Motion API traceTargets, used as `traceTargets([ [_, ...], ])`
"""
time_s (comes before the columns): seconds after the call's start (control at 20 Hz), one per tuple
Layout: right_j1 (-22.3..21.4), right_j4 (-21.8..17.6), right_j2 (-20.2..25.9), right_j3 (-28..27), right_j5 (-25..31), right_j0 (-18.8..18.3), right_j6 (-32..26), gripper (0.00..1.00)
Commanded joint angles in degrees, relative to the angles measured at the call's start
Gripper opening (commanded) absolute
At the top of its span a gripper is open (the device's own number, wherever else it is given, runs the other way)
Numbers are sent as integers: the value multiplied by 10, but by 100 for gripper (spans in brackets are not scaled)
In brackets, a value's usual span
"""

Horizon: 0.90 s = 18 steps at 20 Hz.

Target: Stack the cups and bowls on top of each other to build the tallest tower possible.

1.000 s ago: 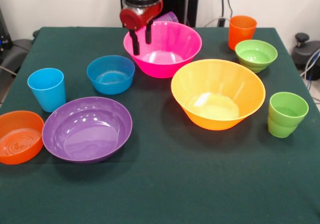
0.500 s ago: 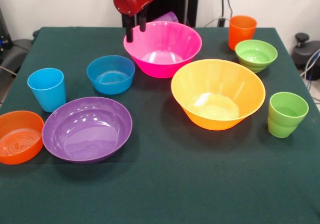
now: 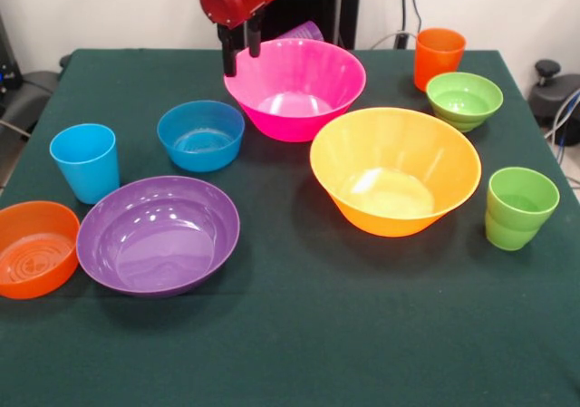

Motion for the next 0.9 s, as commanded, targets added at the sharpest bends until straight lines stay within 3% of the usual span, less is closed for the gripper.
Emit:
traceTargets([
  [0.05,18,13,49,-41,72,-7,17,100],
  [0.45,32,24,56,-70,98,-9,16,100],
  [0.7,63,-4,52,-73,51,-18,20,100],
  [0.9,88,-19,43,-94,47,-8,27,100],
])
